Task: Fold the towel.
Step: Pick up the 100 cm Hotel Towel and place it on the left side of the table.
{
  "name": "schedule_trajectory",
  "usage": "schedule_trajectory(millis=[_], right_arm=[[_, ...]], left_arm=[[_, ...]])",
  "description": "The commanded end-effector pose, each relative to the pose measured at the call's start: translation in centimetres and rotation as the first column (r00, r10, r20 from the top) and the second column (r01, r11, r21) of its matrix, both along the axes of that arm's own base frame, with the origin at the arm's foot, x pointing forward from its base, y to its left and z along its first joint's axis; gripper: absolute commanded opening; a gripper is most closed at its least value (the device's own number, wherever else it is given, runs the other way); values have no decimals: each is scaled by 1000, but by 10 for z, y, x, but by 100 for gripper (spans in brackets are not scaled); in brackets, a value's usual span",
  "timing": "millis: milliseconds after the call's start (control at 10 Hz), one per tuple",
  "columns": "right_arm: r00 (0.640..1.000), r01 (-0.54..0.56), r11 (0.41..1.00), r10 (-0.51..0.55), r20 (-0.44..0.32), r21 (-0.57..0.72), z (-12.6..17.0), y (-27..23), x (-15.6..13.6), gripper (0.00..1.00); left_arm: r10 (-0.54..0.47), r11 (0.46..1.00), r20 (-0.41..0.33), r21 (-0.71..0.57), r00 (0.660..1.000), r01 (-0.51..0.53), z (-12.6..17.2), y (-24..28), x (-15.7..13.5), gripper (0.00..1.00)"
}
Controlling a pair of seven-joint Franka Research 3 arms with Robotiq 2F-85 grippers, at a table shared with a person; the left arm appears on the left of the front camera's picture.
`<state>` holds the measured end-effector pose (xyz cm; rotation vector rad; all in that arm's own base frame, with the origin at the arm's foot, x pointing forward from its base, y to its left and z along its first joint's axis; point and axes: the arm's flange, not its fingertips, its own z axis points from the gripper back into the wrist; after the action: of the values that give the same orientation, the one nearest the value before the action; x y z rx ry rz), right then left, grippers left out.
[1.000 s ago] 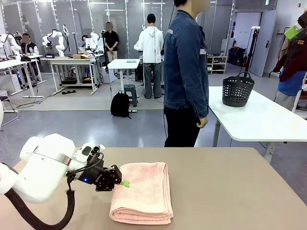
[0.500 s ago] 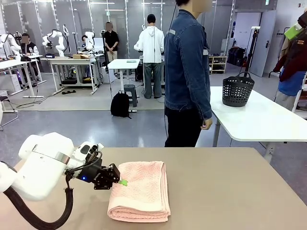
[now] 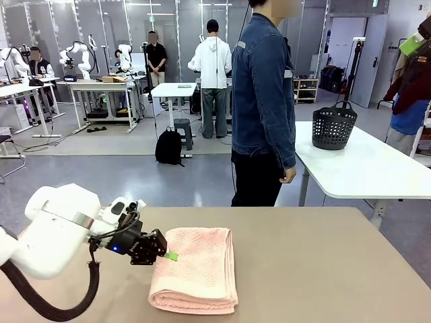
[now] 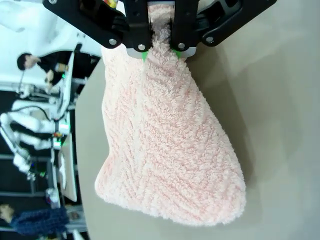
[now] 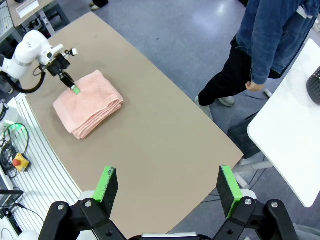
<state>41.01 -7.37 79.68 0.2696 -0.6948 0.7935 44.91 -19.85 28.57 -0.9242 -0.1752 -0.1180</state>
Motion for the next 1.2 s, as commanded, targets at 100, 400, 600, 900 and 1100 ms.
schedule_trajectory(millis=[100, 400, 600, 900, 1100], right_arm=[[1000, -3, 1000, 3, -6, -6, 1, 0, -1, 100], [1000, -3, 1000, 3, -6, -6, 1, 0, -1, 100], [1000, -3, 1000, 3, -6, -6, 1, 0, -1, 100], [1000, -3, 1000, 3, -6, -6, 1, 0, -1, 100], [1000, -3, 1000, 3, -6, -6, 1, 0, -1, 100]], left_arm=[[-74, 997, 11, -7, 997, 75, 28, 80, 21, 14], [-20, 1000, 62, 3, 998, 20, 46, 179, 33, 14], [29, 1000, 71, 3, 997, -30, 47, 246, 38, 14], [130, 988, 83, 71, 988, -136, 39, 322, 44, 14], [136, 981, 119, 124, 983, -151, 34, 346, 41, 14]])
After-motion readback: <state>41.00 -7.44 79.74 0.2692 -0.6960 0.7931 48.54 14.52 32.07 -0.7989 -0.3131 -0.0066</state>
